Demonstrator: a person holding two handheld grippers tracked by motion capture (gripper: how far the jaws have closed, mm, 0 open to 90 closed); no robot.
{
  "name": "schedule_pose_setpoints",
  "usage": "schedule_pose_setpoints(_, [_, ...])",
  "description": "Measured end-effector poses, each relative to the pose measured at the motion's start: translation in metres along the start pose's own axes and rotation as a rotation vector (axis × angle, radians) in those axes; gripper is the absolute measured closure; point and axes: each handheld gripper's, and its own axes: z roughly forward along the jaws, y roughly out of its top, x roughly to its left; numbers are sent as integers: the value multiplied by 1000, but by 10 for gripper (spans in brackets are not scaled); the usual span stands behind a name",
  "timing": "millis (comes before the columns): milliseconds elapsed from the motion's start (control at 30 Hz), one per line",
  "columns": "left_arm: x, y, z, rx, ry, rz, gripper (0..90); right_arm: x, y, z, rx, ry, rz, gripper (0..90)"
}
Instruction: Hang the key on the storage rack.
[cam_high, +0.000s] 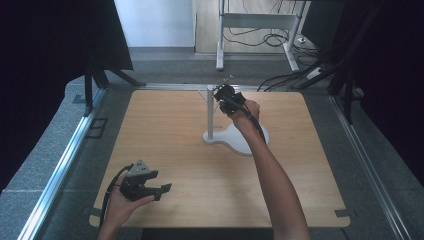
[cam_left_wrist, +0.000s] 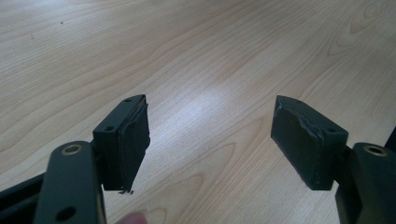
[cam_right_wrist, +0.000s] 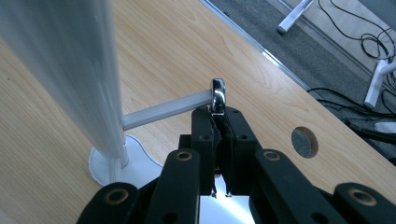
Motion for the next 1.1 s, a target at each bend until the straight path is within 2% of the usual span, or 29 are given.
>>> schedule_pose_setpoints(233, [4, -1, -4, -10, -2, -14, 286, 3, -1, -1, -8, -18, -8, 840])
schedule_pose_setpoints(733, [6, -2, -5, -13, 1, -25, 286, 18, -7, -1, -34, -77, -71, 832])
schedule_pose_setpoints(933, [7, -2, -5, -12, 2, -25, 286, 22, -8, -1, -30, -65, -82, 801])
schedule_pose_setpoints(1100, [7, -2, -5, -8, 0, -24, 286, 24, -10, -4, -34, -34, -75, 759])
